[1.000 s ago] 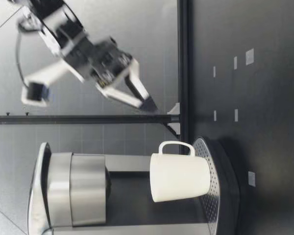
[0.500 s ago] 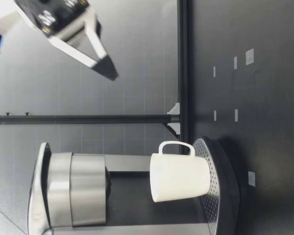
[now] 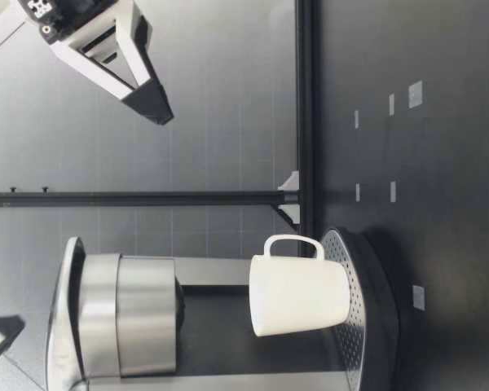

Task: Place the coffee capsule inside the capsule container, then place the cup onto the center of the cup tray.

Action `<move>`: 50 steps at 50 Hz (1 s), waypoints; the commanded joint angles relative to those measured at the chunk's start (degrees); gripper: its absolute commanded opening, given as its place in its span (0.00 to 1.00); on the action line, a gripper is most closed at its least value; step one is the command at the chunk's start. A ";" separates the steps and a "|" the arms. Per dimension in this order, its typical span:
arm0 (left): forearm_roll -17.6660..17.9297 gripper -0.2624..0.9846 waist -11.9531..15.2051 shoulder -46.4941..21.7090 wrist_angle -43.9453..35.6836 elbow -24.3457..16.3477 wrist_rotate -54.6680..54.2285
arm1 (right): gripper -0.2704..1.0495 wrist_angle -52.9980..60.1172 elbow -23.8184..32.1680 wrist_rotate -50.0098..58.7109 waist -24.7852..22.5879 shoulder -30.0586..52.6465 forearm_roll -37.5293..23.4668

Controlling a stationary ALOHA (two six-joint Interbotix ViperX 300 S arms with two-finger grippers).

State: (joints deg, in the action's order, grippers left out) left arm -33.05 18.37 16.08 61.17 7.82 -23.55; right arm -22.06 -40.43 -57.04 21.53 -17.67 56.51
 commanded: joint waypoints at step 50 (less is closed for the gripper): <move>2.90 0.32 4.66 -2.81 -0.44 -1.14 2.46 | 0.48 0.35 0.09 -0.53 -1.23 0.00 -0.26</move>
State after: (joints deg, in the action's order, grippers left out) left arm -29.97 22.68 12.92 60.64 6.94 -21.09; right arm -21.97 -40.96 -57.48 20.57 -17.23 56.07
